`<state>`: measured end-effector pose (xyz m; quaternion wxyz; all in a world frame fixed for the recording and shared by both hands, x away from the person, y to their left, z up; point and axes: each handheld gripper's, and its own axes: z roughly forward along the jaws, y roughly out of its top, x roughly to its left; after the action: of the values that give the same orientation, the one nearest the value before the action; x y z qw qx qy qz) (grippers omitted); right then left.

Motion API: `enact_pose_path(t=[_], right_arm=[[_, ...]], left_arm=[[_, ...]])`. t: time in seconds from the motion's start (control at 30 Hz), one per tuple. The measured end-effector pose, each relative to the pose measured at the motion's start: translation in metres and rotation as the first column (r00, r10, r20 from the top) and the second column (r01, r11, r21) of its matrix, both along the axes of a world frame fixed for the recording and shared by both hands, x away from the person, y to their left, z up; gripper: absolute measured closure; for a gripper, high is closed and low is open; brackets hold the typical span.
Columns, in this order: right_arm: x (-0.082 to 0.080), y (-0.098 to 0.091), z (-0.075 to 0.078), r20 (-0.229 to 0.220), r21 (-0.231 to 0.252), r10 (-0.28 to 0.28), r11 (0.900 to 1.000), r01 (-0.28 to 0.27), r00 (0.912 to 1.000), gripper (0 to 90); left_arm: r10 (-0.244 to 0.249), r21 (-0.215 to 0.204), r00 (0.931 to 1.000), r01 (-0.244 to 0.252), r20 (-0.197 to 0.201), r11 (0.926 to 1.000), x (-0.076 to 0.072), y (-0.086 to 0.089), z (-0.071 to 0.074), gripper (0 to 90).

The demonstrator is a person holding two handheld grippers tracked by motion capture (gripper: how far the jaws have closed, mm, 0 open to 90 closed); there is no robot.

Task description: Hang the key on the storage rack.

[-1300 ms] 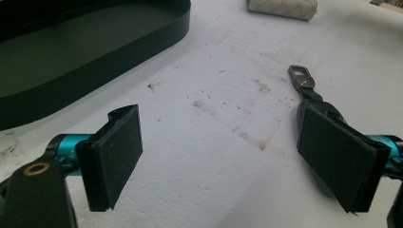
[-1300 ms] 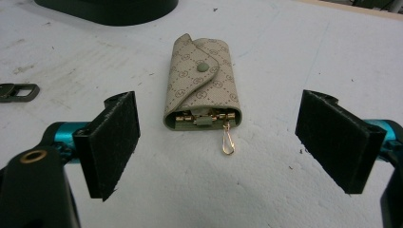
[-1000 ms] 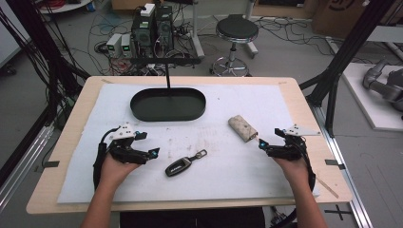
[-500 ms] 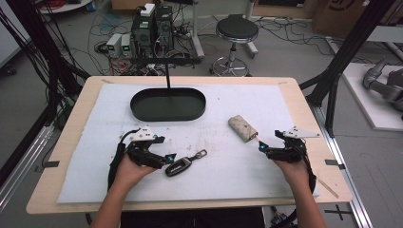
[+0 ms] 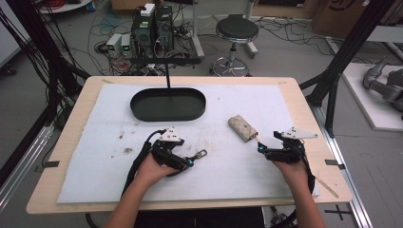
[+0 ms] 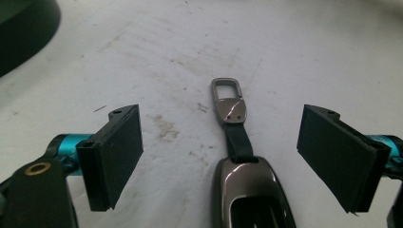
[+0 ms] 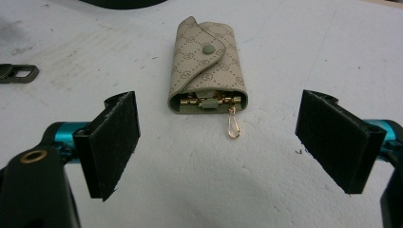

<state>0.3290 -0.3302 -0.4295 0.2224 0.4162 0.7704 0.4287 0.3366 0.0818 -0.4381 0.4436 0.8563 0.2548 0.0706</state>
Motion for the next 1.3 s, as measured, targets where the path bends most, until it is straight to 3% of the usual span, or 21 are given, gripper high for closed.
enact_pose_path(t=[0.2,0.33,0.5,0.7,0.77,1.1,1.3], right_arm=[[0.0,0.001,0.0,-0.006,-0.002,-0.001,1.0,0.001,1.0,15.2],[0.0,0.001,-0.001,-0.006,-0.007,0.002,1.0,-0.002,1.0,15.2],[0.0,0.003,-0.002,-0.008,-0.011,0.006,0.9999,-0.006,1.0,15.2],[0.0,0.004,-0.002,-0.009,-0.012,0.004,0.9999,-0.004,1.0,15.2],[0.0,0.004,-0.002,-0.01,-0.011,0.005,0.9999,-0.006,0.9999,15.2],[0.0,0.005,-0.002,-0.01,-0.013,0.006,0.9999,-0.006,0.9999,15.2],[0.0,0.005,-0.002,-0.008,-0.011,0.009,0.9999,-0.009,0.9999,15.2]], left_arm=[[-0.025,0.081,0.9996,0.026,-0.013,0.9963,0.0,-0.011,-0.008,29.8],[-0.037,0.11,0.9993,0.038,-0.009,0.9932,-0.002,-0.011,-0.008,44.2],[-0.05,0.104,0.9987,0.05,-0.006,0.9933,-0.006,-0.012,-0.008,60.4],[-0.054,0.077,0.9985,0.054,-0.006,0.9956,-0.007,-0.011,-0.009,65.9],[-0.055,0.068,0.9985,0.055,-0.003,0.9961,-0.007,-0.011,-0.01,78.0],[-0.078,0.101,0.9958,0.073,0.047,0.9922,-0.009,-0.014,-0.011,82.2],[-0.071,0.088,0.9953,0.065,0.066,0.994,-0.01,-0.01,-0.006,85.8]])
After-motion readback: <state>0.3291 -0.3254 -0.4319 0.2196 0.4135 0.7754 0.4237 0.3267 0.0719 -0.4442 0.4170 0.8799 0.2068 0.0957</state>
